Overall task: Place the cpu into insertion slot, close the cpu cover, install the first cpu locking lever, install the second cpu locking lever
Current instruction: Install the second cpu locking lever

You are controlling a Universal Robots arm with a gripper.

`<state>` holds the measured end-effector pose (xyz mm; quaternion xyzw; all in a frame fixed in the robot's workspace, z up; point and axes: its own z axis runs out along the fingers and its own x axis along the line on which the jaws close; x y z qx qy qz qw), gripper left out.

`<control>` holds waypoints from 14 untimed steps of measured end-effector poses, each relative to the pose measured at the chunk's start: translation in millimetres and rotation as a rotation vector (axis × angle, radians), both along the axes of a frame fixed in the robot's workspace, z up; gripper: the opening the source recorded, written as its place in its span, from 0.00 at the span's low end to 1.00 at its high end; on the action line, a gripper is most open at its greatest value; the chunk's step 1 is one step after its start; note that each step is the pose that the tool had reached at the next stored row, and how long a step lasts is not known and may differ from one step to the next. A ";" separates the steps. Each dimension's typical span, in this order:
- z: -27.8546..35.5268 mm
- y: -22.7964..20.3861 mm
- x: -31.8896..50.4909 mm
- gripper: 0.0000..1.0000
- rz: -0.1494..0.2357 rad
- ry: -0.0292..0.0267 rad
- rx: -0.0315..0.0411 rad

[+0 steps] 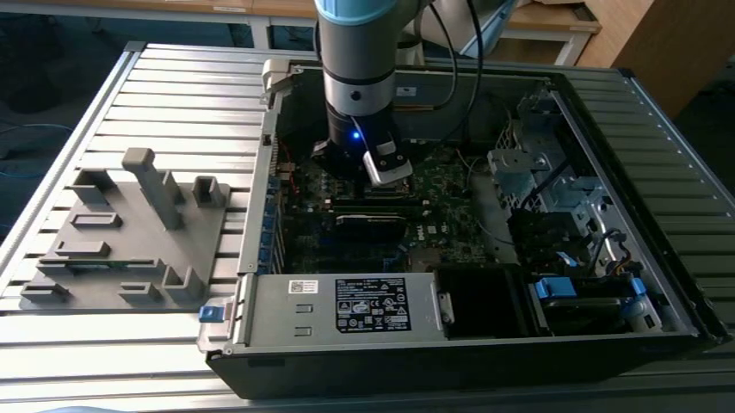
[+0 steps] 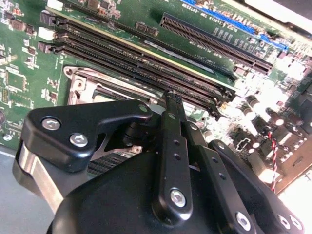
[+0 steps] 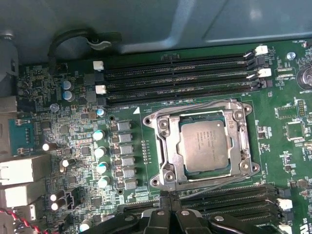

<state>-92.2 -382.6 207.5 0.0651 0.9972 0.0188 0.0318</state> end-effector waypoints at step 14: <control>-2.2 -0.1 -1.8 0.11 0.000 0.0000 0.0108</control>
